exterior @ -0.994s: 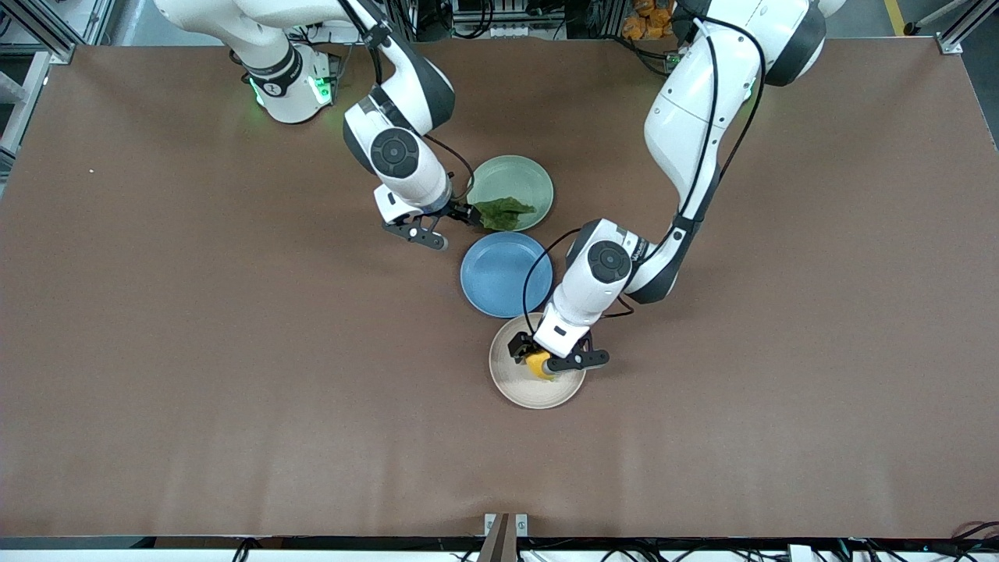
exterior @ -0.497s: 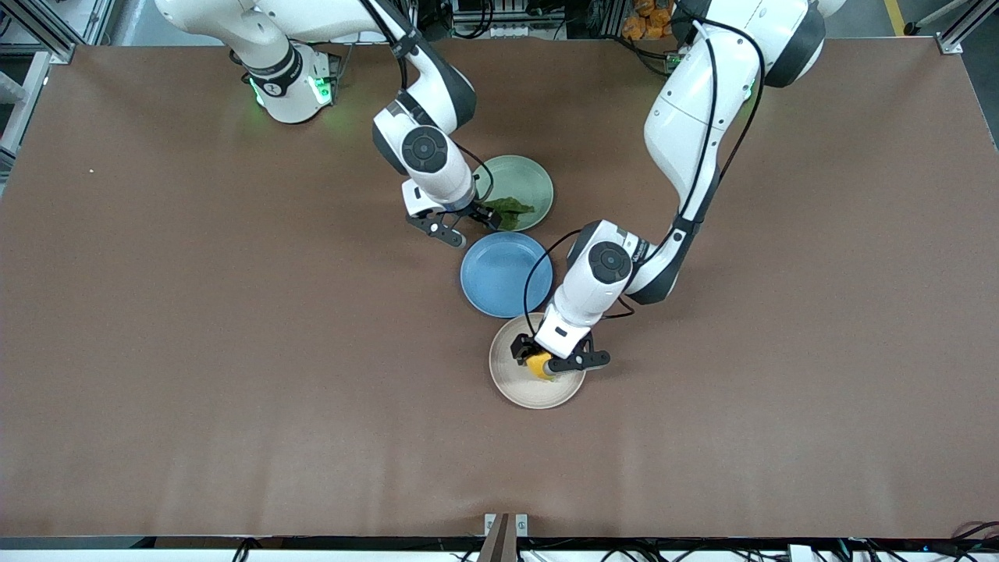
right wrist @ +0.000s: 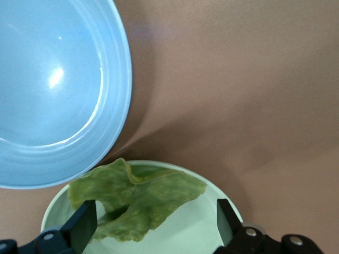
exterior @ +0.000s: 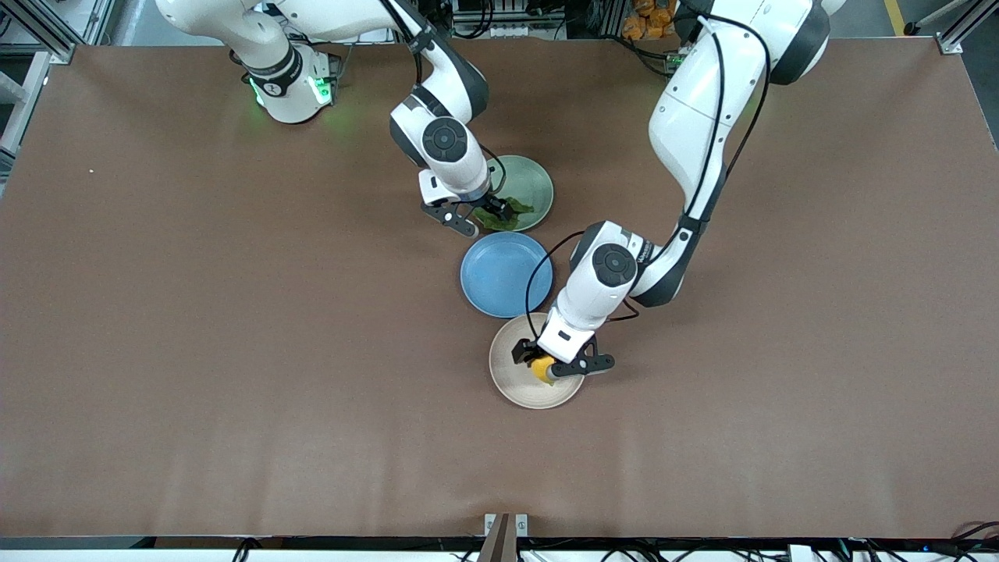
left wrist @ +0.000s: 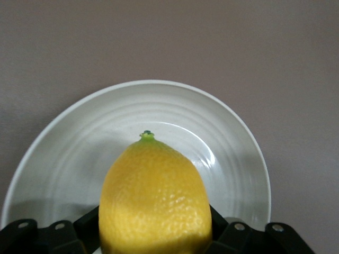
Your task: Pick lemon and lettuce from plates
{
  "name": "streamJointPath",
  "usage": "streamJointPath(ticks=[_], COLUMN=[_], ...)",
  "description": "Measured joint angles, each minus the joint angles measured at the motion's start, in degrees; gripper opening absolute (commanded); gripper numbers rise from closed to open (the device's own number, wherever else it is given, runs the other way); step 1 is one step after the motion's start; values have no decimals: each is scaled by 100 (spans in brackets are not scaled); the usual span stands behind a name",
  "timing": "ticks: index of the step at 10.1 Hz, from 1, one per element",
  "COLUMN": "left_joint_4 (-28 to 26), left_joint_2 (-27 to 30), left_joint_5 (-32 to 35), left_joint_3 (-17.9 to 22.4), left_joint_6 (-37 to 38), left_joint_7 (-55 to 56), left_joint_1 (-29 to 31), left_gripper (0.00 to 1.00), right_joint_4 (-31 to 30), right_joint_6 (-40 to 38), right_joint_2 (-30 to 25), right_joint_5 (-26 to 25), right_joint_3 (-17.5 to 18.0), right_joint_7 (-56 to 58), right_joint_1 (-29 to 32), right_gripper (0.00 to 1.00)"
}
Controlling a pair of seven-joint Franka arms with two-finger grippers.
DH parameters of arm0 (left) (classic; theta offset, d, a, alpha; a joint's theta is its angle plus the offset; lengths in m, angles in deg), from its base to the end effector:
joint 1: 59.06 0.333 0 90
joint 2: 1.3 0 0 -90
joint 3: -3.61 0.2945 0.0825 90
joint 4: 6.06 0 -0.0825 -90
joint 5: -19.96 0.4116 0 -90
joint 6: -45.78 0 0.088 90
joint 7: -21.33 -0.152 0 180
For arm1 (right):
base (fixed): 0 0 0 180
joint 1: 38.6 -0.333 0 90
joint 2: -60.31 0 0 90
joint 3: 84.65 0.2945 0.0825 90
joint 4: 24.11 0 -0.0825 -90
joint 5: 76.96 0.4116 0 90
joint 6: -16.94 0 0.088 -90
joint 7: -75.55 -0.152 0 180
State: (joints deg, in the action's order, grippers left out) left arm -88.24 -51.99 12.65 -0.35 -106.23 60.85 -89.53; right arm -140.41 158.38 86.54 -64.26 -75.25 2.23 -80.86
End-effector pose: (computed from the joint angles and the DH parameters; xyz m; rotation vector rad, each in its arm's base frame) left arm 0.6412 -0.4285 0.1226 2.8091 0.3186 0.2717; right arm 0.3687 0.4822 0.1351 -2.9244 0.8554 0.2962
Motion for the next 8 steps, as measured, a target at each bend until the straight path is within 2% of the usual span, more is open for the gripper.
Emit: streamJointPath(ticks=[4, 6, 8], left_joint_4=[-20, -267, -713], left_joint_2=[935, 1389, 1772], left_joint_5=[21, 25, 26], left_joint_3=[49, 57, 58], left_joint_6=[1538, 2119, 2322], left_joint_7=[-281, -1031, -1570], left_joint_1=[471, 1006, 1508], left_gripper=[48, 48, 48], right_joint_4=[25, 28, 33], right_joint_6=[377, 420, 456], right_joint_2=[265, 334, 386], right_joint_5=[1, 1, 1], right_joint_3=[-1, -2, -3], right_joint_7=[-87, -164, -262], right_joint_1=[-56, -156, -261], right_gripper=[100, 100, 100])
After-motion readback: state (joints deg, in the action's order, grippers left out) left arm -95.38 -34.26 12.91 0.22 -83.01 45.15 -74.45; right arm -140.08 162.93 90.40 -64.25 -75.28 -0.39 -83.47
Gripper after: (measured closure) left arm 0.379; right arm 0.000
